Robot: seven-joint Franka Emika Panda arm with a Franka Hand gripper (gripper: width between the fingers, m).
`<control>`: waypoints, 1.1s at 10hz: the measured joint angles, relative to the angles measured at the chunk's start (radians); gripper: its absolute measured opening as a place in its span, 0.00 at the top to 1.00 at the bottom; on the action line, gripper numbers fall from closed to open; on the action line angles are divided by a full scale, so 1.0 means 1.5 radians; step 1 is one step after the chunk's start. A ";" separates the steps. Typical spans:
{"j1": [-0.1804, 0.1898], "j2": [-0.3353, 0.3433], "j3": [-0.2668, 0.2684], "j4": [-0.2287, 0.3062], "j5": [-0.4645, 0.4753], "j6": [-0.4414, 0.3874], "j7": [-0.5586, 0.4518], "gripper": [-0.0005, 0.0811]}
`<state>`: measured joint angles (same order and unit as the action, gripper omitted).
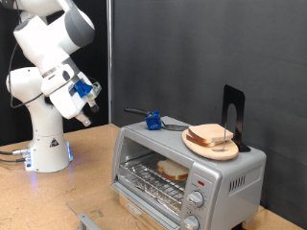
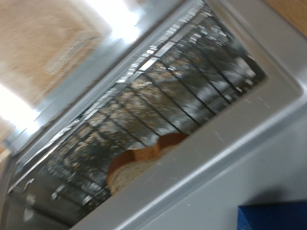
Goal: Make a piece of toast with the oven
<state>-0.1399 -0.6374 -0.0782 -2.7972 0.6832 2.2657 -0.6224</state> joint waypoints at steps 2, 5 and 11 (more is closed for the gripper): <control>-0.025 -0.002 -0.031 0.003 0.016 -0.092 0.105 0.00; -0.081 -0.001 -0.132 0.044 0.039 -0.266 0.236 0.00; -0.089 0.166 -0.230 0.164 0.047 -0.352 0.258 0.00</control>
<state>-0.2740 -0.3889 -0.4231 -2.5520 0.7534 1.7380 -0.2349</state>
